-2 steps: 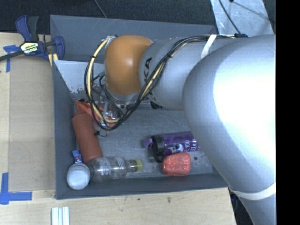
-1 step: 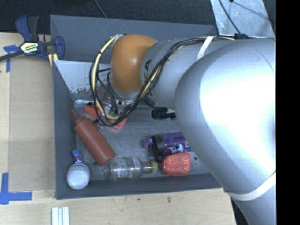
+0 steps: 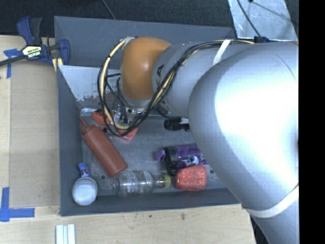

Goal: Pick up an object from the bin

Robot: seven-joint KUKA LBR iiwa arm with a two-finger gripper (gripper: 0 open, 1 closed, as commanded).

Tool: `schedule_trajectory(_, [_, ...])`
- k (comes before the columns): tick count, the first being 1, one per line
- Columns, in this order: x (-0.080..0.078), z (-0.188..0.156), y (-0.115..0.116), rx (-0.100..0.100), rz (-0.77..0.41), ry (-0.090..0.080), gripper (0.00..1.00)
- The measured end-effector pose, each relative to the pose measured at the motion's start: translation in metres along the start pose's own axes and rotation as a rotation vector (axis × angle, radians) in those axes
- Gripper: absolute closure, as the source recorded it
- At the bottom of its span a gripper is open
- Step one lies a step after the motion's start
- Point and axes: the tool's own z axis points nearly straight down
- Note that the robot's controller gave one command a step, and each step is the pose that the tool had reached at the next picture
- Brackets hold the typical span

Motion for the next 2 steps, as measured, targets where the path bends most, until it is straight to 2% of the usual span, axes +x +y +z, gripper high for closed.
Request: schedule_trajectory(2, [0.001, -0.016, -0.003, 0.011, -0.010, 0.009, 1.00])
